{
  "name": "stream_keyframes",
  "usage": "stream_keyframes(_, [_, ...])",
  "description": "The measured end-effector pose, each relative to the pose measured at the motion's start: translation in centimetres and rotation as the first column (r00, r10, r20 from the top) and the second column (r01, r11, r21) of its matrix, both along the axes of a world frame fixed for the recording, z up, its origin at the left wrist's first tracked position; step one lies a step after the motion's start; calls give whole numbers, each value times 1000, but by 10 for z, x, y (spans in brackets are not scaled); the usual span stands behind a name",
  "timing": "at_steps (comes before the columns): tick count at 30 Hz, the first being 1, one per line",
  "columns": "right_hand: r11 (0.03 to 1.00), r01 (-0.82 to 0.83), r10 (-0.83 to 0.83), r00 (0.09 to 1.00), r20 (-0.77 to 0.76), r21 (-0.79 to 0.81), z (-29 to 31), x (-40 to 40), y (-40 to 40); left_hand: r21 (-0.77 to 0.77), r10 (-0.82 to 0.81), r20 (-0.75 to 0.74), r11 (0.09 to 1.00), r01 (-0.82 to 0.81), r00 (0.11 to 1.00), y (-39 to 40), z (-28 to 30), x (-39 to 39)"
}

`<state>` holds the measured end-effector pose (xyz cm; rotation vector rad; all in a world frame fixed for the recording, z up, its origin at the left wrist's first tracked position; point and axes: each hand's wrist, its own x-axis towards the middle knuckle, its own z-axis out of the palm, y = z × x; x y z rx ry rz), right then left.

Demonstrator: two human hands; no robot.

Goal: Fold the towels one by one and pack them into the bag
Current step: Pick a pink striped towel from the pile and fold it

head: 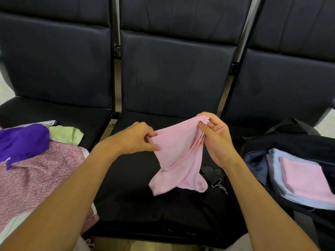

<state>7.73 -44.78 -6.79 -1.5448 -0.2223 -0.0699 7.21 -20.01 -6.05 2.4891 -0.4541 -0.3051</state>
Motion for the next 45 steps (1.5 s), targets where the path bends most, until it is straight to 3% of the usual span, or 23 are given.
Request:
stream_keyframes(3, [997,71,-71,997,-11,20,0,1,0,-74,151,271,988,-136,951,2,5,1])
stream_keyframes(8, [988,144,-145,989,6,46,1,1,5,-232,270,630,960,-156,728,4,20,3])
stream_keyframes(12, [984,144,-150,987,48,106,9,-4,12,-298,289,765,951,-81,575,2,33,3])
stream_keyframes(16, [981,190,-194,969,151,39,19,-6,16,-349,313,794,936,-30,522,-4,43,0])
stream_keyframes(18, [975,218,-203,950,235,-37,22,-7,19,-442,390,730,896,-47,561,-6,44,-3])
stream_keyframes(21, [959,264,-229,935,270,-100,22,-8,21,-604,496,530,790,-104,688,-9,44,-9])
stream_keyframes(24, [950,279,-231,930,284,-141,21,-10,20,-667,543,409,726,-165,733,-12,45,-12])
stream_keyframes(31, [963,250,-224,947,229,-96,23,-12,16,-685,468,209,697,-212,859,-17,34,-12])
stream_keyframes(34, [956,281,-261,948,180,-91,23,-10,15,-749,443,-23,586,-309,896,-24,36,-14])
stream_keyframes(36, [951,293,-277,950,146,-102,21,-8,14,-765,396,-224,495,-413,890,-27,38,-16])
stream_keyframes(39, [950,294,-284,954,96,-109,19,-7,13,-731,335,-400,445,-517,853,-32,39,-20])
stream_keyframes(42, [952,288,-282,957,67,-107,19,-8,13,-670,308,-549,394,-629,777,-31,36,-19])
stream_keyframes(45, [952,293,-291,956,34,-85,19,-8,12,-640,137,-713,271,-719,687,-25,31,-18])
